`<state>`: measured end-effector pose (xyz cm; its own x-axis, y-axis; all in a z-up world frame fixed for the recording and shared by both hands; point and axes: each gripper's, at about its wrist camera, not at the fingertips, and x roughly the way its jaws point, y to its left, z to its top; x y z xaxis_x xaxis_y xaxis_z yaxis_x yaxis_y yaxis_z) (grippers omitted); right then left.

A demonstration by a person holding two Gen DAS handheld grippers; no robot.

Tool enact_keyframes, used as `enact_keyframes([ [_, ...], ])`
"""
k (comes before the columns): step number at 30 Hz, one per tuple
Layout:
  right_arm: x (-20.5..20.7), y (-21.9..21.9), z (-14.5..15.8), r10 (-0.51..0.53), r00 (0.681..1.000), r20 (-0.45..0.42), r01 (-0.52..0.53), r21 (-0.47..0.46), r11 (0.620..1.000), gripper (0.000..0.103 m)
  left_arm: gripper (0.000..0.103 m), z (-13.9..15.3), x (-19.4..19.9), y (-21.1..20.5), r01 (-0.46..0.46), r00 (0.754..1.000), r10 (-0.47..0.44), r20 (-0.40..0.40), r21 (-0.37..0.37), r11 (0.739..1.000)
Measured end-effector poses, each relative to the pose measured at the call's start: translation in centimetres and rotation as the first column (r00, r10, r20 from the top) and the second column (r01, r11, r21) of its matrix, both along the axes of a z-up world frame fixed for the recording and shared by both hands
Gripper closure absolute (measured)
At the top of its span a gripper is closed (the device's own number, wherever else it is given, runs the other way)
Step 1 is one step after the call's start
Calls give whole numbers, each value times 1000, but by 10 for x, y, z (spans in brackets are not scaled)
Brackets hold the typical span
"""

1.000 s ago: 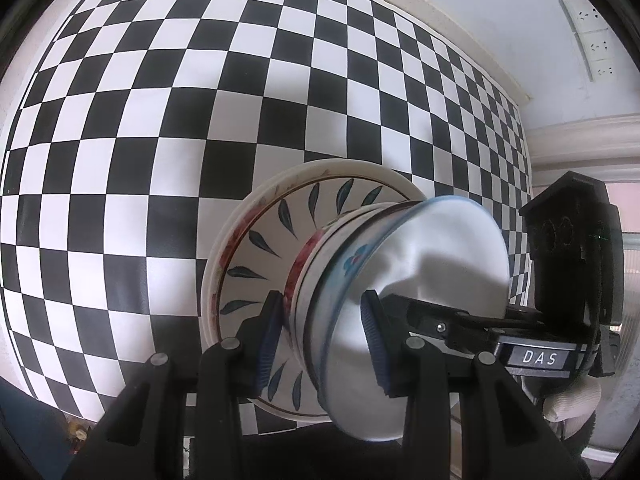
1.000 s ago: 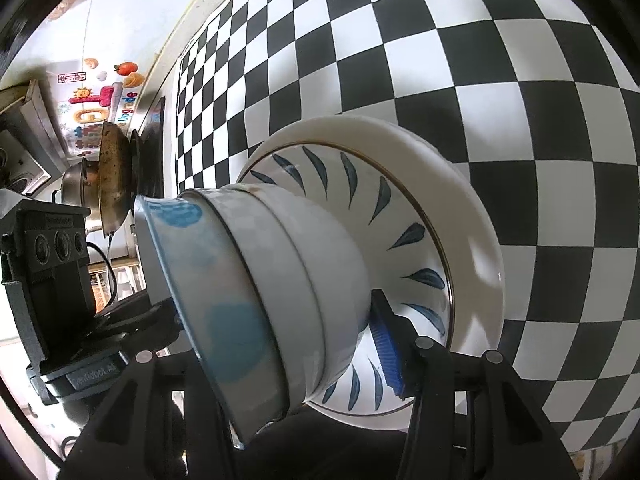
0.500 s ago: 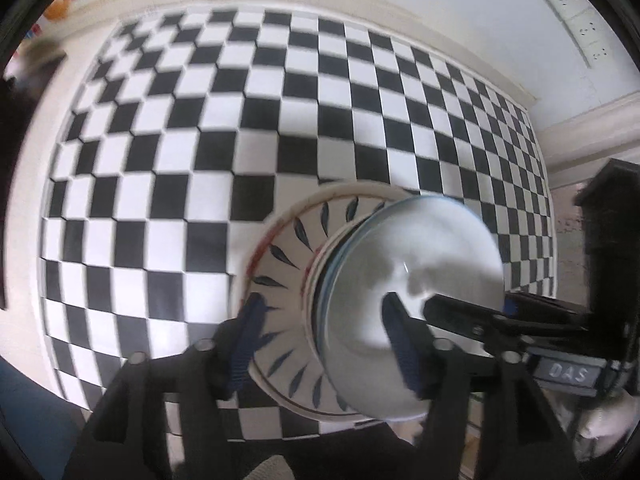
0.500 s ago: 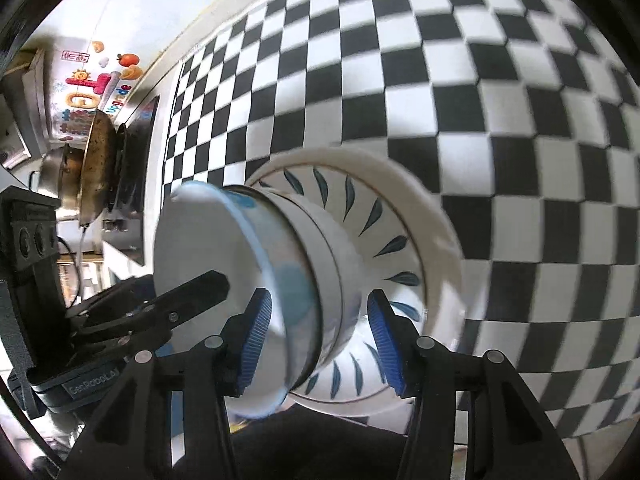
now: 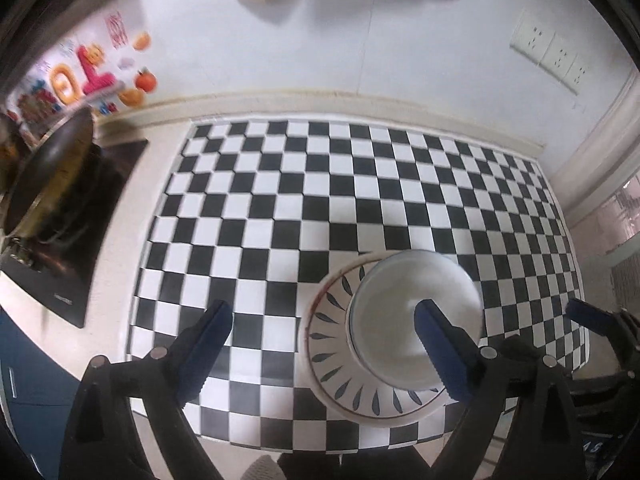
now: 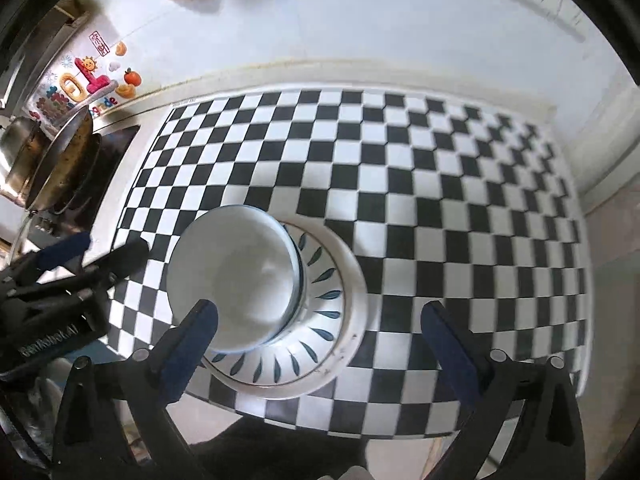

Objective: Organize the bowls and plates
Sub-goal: 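Open both tools and raise them away from the bowls on the plates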

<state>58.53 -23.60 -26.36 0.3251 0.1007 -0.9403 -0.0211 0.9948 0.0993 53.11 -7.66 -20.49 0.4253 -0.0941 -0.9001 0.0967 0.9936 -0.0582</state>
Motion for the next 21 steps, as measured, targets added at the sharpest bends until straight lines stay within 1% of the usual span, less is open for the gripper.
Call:
enact_keyframes([
  [4, -21, 2, 22, -42, 998, 50, 43, -24, 999, 0, 9, 23, -19, 1, 2, 998, -4, 70, 24, 1000],
  [7, -40, -2, 44, -84, 991, 101, 88, -33, 996, 0, 1, 44, -34, 4, -3, 991, -2, 132, 41, 999],
  [9, -50, -3, 58, -97, 987, 128, 103, -36, 994, 0, 1, 56, -44, 6, -10, 986, 1, 166, 53, 999],
  [13, -72, -2, 88, -116, 974, 192, 126, -43, 991, 0, 1, 79, -65, 7, 4, 978, -13, 206, 43, 999],
  [18, -98, 1, 121, -99, 961, 258, 117, -57, 991, 0, 1, 104, -93, 1, 20, 967, -30, 254, 39, 999],
  [21, -115, -1, 138, -96, 950, 296, 119, -60, 991, 0, 1, 114, -107, -2, 4, 958, -13, 286, 30, 1000],
])
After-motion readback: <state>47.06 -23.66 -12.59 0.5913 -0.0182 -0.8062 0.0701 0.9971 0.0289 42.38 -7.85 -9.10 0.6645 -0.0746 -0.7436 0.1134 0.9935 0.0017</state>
